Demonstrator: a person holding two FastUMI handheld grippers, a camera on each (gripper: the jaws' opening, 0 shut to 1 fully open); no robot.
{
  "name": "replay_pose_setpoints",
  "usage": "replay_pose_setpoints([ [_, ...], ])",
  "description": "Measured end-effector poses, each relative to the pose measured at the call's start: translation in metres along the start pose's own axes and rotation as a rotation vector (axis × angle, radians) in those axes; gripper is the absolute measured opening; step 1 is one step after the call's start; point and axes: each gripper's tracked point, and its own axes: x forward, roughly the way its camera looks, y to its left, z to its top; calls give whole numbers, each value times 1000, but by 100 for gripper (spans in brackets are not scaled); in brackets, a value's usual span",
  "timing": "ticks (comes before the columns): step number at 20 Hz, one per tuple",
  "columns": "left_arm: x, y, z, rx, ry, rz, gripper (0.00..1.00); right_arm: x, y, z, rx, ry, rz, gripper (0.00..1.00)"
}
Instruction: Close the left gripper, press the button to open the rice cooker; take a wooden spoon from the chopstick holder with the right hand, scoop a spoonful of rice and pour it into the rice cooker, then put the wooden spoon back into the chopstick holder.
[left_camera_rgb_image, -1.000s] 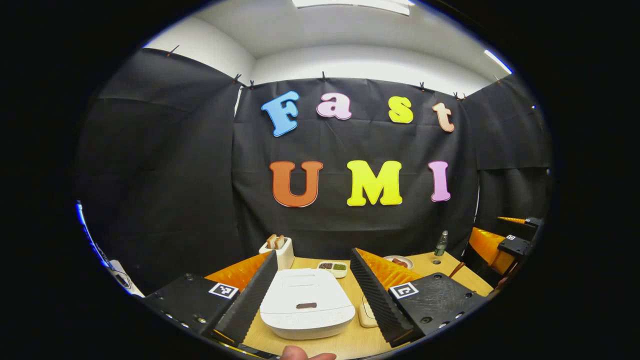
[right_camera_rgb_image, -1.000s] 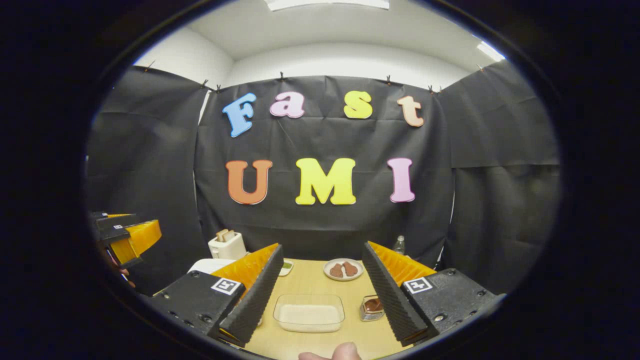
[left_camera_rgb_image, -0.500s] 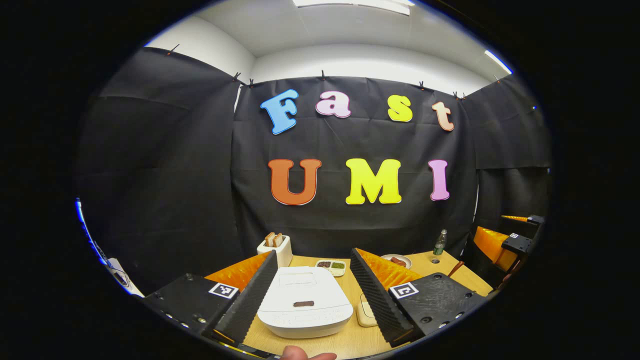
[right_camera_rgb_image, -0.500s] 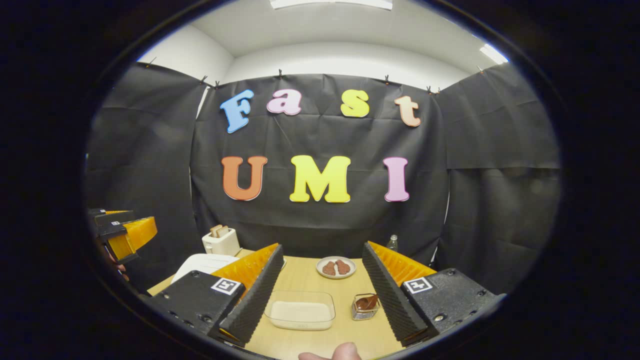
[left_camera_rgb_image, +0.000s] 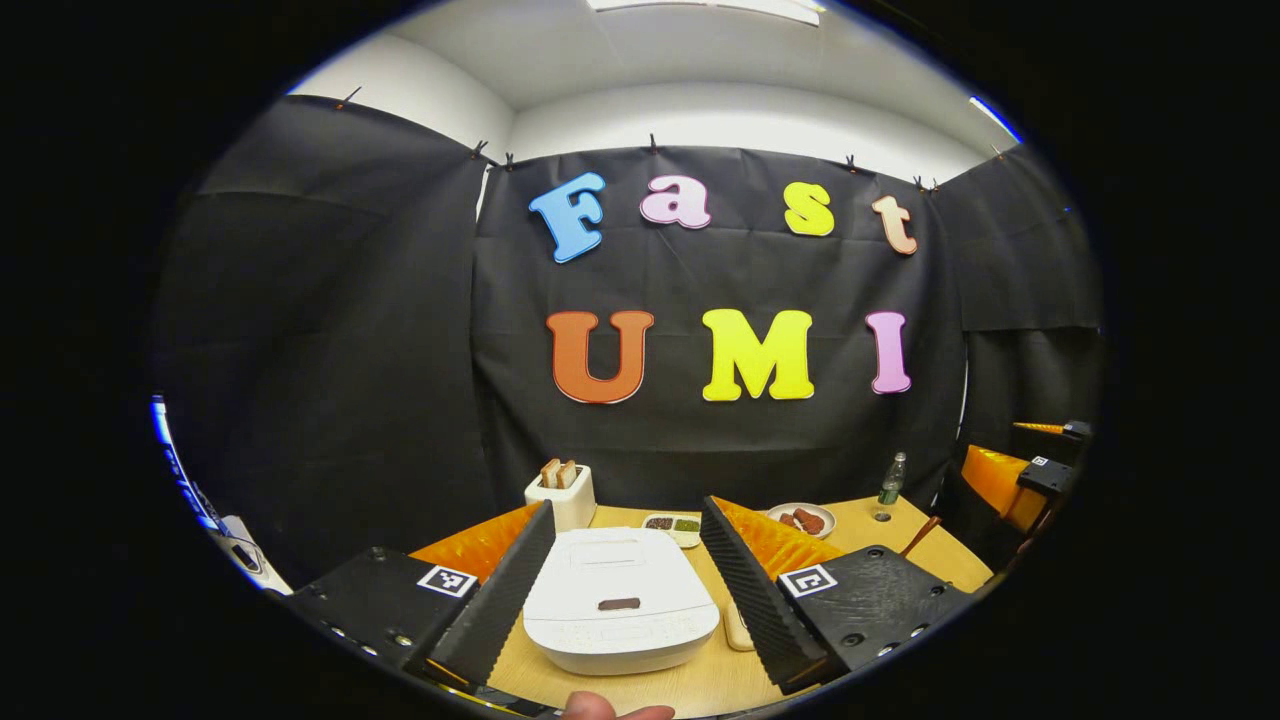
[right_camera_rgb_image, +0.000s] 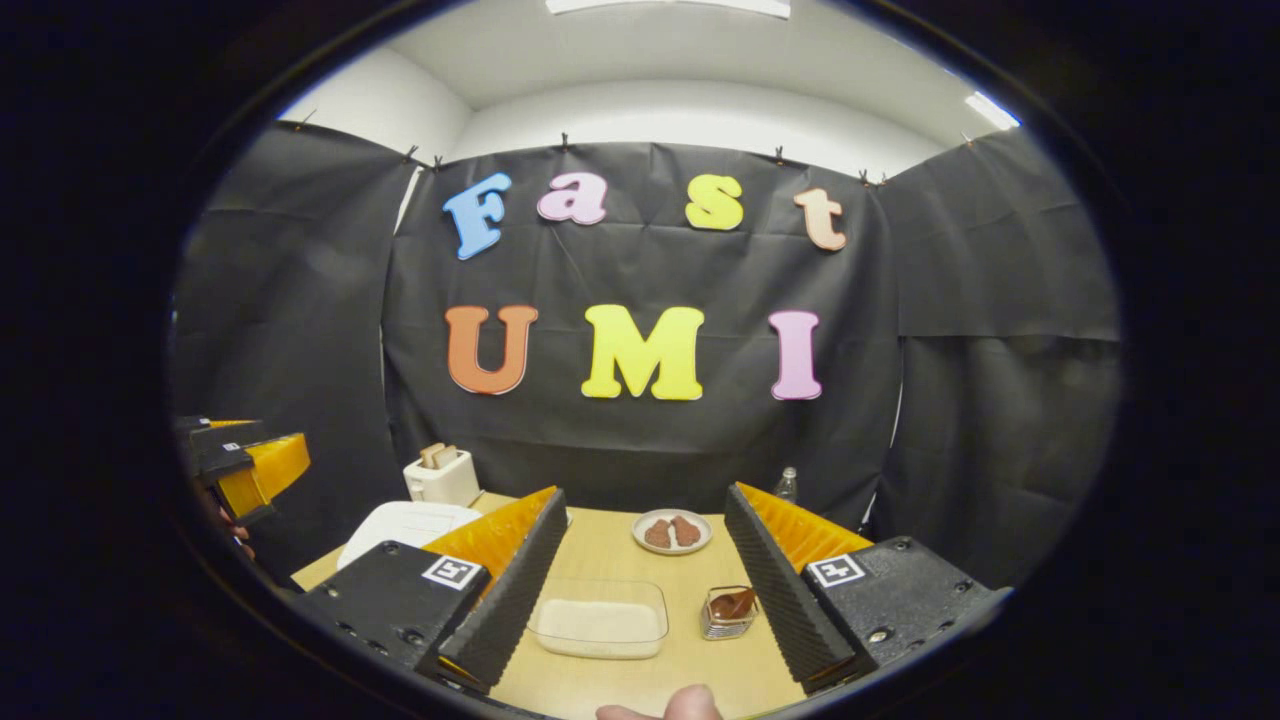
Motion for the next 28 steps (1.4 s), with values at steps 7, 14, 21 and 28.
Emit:
replay_pose_setpoints([
  [7, 10, 10, -15, -4, 75, 9, 95, 17, -3, 4, -17, -17, 11, 100],
  [14, 17, 12, -73, -60, 303, -28, 76, 40, -18, -17, 23, 24, 22, 100],
  [21, 23, -5, -129, -101, 505, -70, 1, 57, -56, -37, 45, 75, -1, 100],
  [28, 51, -11, -185, -135, 619, -67, 0, 70, -87, -59, 47, 123, -23, 100],
])
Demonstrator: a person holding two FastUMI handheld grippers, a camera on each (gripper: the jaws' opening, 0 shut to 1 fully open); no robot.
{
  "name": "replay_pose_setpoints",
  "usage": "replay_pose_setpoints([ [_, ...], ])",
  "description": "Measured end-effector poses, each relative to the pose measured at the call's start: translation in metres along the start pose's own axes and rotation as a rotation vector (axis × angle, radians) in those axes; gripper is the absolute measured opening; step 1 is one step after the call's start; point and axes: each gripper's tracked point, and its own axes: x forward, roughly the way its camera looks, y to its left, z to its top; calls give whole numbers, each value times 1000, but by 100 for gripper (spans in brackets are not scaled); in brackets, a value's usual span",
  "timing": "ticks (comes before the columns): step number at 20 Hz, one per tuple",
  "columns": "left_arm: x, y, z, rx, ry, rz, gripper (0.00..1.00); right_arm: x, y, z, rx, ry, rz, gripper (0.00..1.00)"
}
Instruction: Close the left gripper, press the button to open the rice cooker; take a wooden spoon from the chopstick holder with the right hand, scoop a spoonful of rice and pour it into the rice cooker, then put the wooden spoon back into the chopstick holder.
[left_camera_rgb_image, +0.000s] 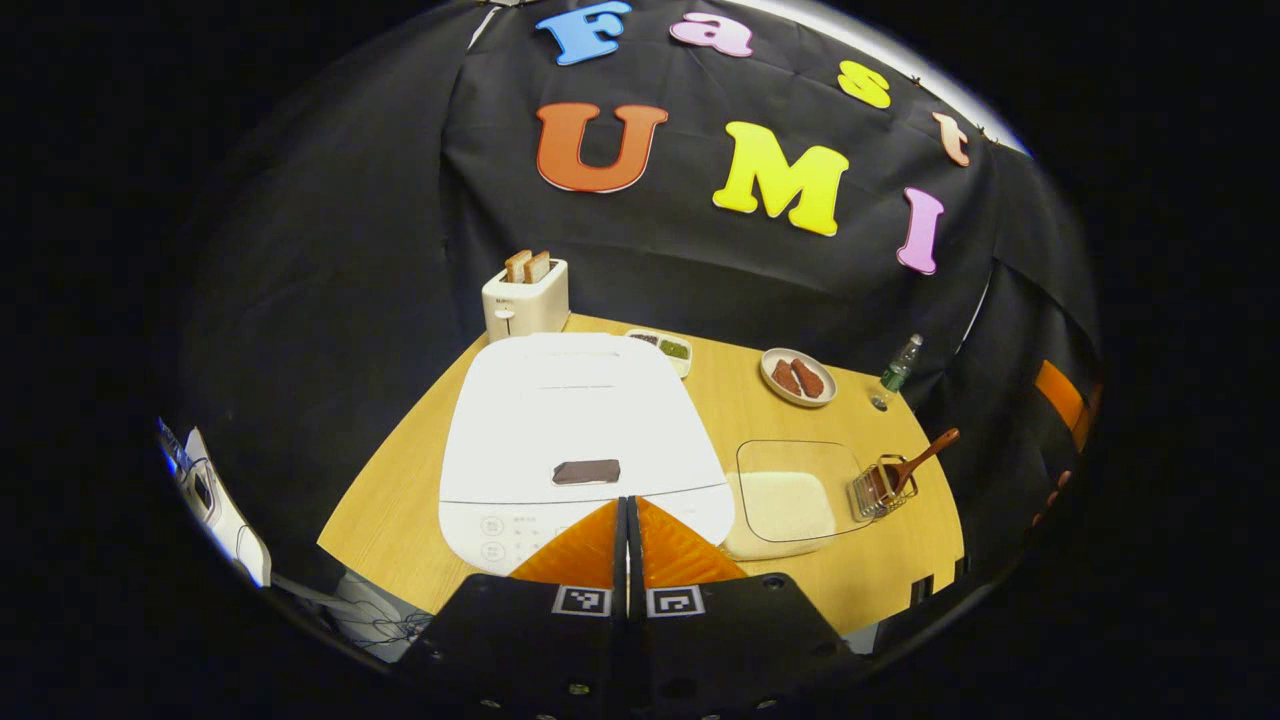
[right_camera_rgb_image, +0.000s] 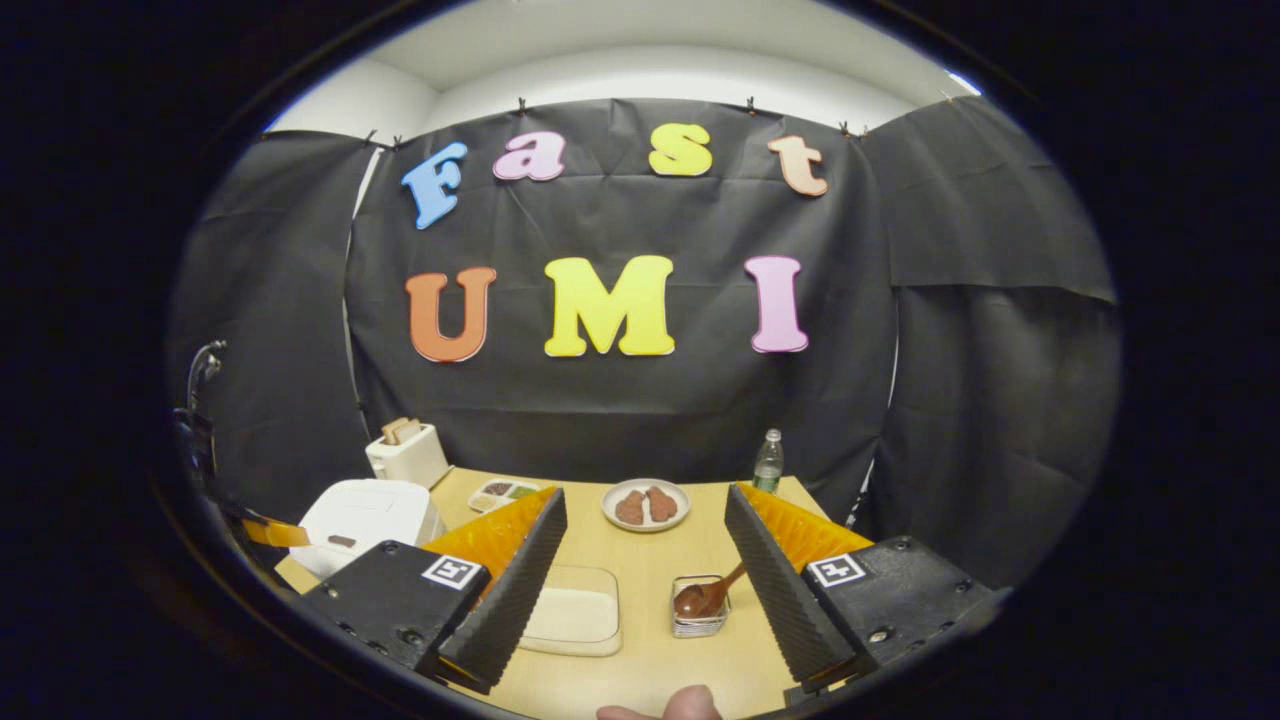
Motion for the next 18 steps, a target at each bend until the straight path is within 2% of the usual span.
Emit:
replay_pose_setpoints([
  [8, 28, 16, -19, -22, 67, 46, 0, 13, -31, -22, 28, 68, -43, 100],
  [18, 29, 15, -28, -42, 139, 62, 0, 17, -9, -28, 49, 86, -1, 100],
])
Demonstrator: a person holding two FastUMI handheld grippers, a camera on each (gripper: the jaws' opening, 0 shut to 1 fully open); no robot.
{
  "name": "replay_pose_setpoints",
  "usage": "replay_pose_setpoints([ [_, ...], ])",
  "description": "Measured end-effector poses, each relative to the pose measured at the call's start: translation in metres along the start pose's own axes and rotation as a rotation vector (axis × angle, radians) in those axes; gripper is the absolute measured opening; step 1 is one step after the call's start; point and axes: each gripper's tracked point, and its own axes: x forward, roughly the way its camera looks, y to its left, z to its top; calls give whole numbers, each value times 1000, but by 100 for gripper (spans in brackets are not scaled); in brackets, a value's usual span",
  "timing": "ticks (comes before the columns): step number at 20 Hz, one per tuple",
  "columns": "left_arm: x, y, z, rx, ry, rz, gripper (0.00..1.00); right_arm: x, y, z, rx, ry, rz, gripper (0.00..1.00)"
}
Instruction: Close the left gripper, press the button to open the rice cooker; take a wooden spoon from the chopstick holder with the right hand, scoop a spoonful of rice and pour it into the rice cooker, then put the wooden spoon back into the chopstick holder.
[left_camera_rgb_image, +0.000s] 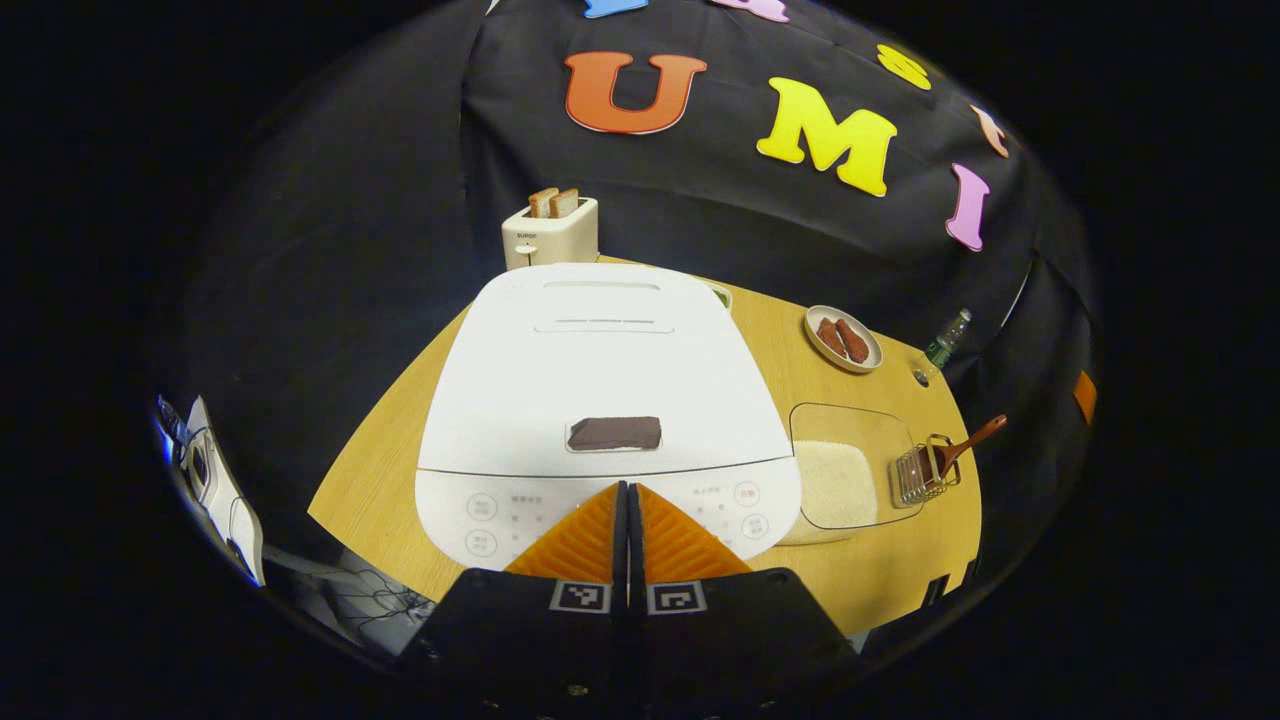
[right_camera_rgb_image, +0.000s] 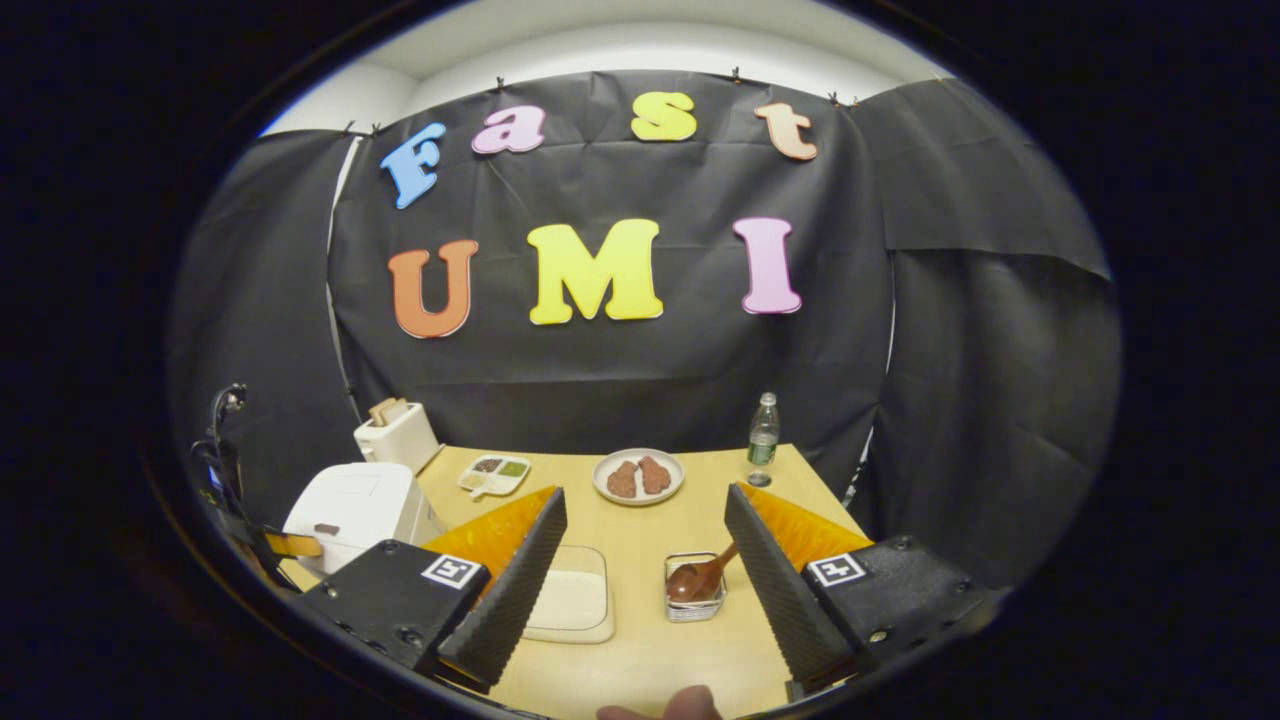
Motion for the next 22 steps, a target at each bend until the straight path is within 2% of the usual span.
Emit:
replay_pose_setpoints([
  [4, 0, -3, 1, -52, 10, -15, 0, -5, -2, 0, 4, -6, -2, 100],
  [5, -3, -16, -3, -70, 23, -70, 0, -7, -4, 1, 8, -6, -4, 100],
  [6, -7, -25, -9, -73, 36, -100, 0, -8, -5, 0, 11, -7, -7, 100],
  [8, -5, -22, -8, -2, 22, -109, 0, -8, -9, -2, 22, -7, -18, 100],
  [11, -6, -23, -3, -35, 41, -118, 0, -7, -9, -8, 48, 12, -12, 100],
  [15, 0, -5, 22, -53, -8, -65, 0, -1, -8, -3, 44, 3, -8, 100],
  [16, 3, -2, 30, -59, -25, -60, 7, 0, -7, -1, 42, -1, -5, 100],
  [17, 7, 1, 38, -59, -40, -53, 7, 2, -7, -1, 37, -2, -4, 100],
  [18, 12, 1, 43, -59, -47, -52, 0, 3, -6, -2, 32, -1, -3, 100],
  [22, 30, 6, 46, -69, -6, -47, 0, 7, -13, -2, 9, 4, -16, 100],
])
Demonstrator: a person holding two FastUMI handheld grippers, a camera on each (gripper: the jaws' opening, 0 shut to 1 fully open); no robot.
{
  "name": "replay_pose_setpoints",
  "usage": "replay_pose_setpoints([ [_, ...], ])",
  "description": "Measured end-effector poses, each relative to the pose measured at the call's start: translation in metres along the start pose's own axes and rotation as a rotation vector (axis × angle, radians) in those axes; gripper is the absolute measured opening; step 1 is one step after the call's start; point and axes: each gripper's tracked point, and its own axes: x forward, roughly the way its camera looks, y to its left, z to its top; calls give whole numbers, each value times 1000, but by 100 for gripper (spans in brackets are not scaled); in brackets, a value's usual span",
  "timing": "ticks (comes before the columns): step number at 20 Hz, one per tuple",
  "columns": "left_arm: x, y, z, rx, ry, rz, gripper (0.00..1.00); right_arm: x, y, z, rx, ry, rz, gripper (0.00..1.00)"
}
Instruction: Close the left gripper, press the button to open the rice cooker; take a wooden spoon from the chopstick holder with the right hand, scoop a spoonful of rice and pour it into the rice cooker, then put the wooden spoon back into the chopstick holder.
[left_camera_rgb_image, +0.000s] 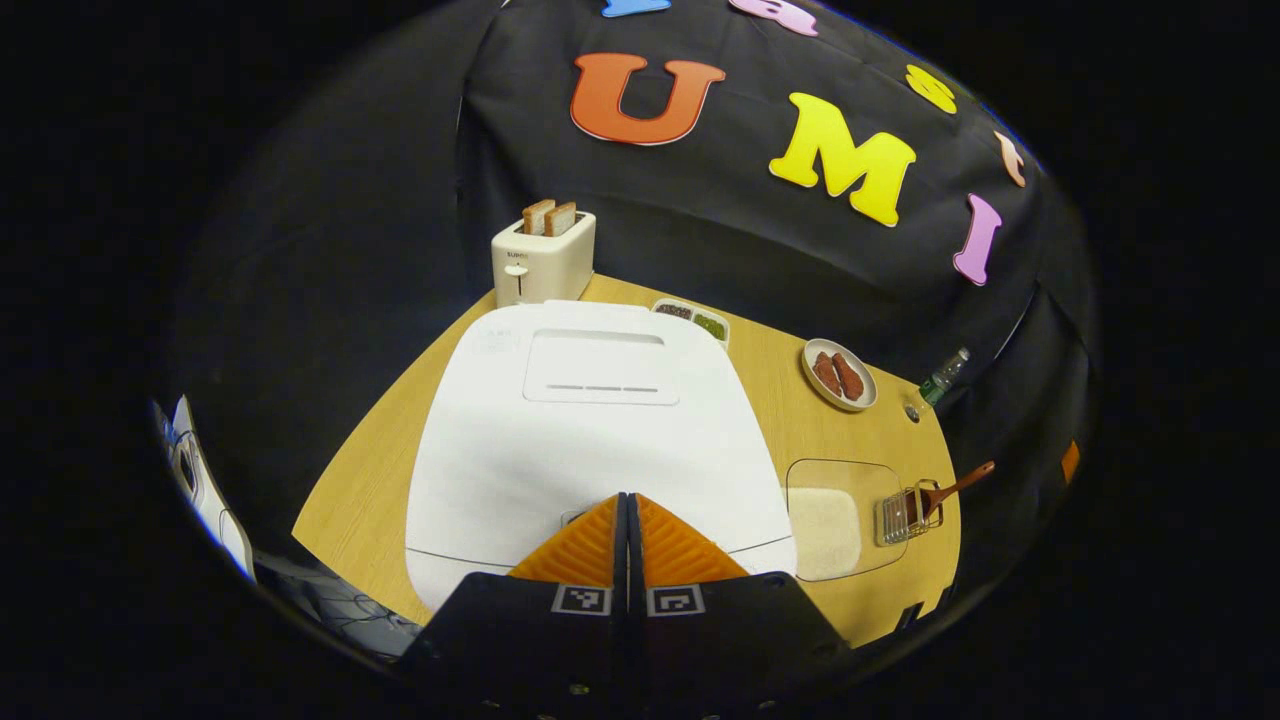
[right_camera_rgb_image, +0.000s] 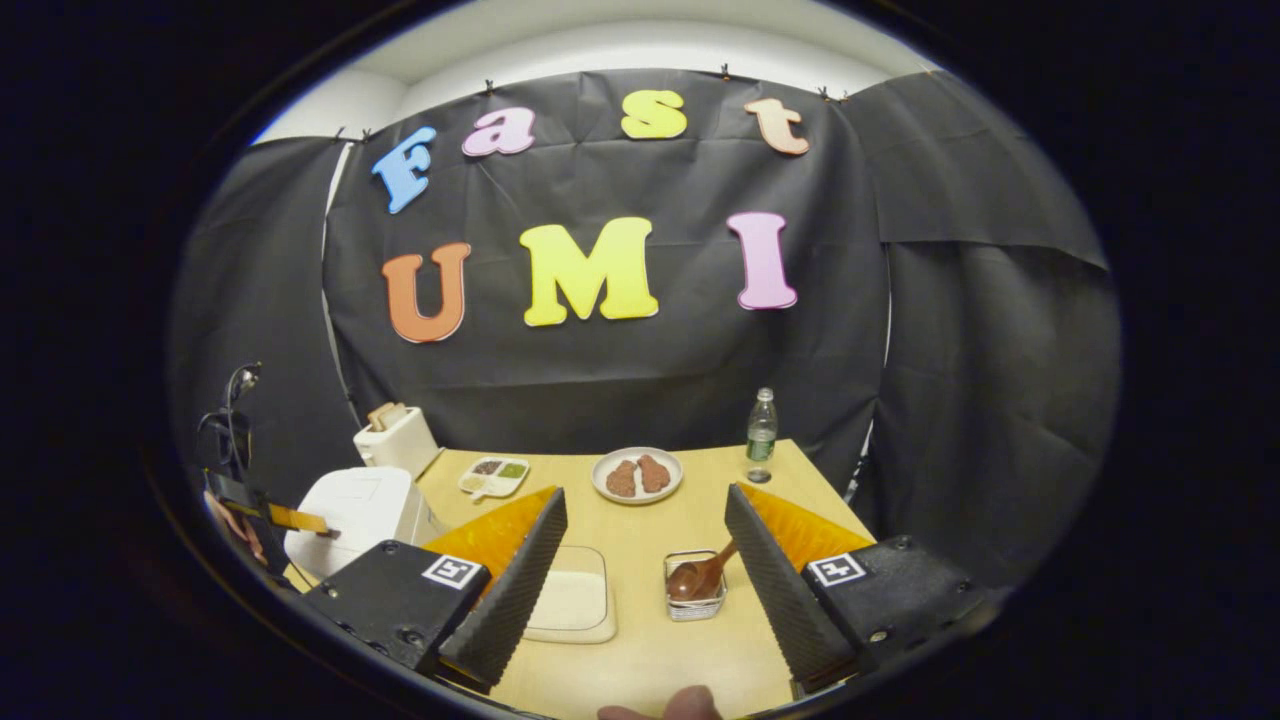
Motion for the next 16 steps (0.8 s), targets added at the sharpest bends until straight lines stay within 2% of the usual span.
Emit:
replay_pose_setpoints([
  [1, 1, -1, 7, -6, -16, -3, 0, 1, -4, 1, 3, 1, -6, 100],
  [5, 6, 3, -8, -47, 82, 8, 0, 8, -2, -6, 33, 21, -7, 100],
  [8, 0, 1, -1, -20, 39, 0, 0, 7, 4, -8, 29, 28, 8, 100],
  [11, -18, -10, 30, -6, -90, -17, 1, 4, -1, 3, -1, -1, -2, 100],
  [12, -26, -11, 45, 5, -140, -16, 12, 3, -5, 5, -5, -8, -7, 100],
  [13, -36, -14, 63, 18, -199, -17, 13, 3, -7, 6, -5, -10, -12, 100],
  [14, -44, -17, 82, 33, -258, -16, 18, 3, -10, 6, -3, -10, -17, 100],
  [16, -59, -24, 114, 69, -348, -13, 39, 1, -15, 8, 2, -12, -28, 100],
])
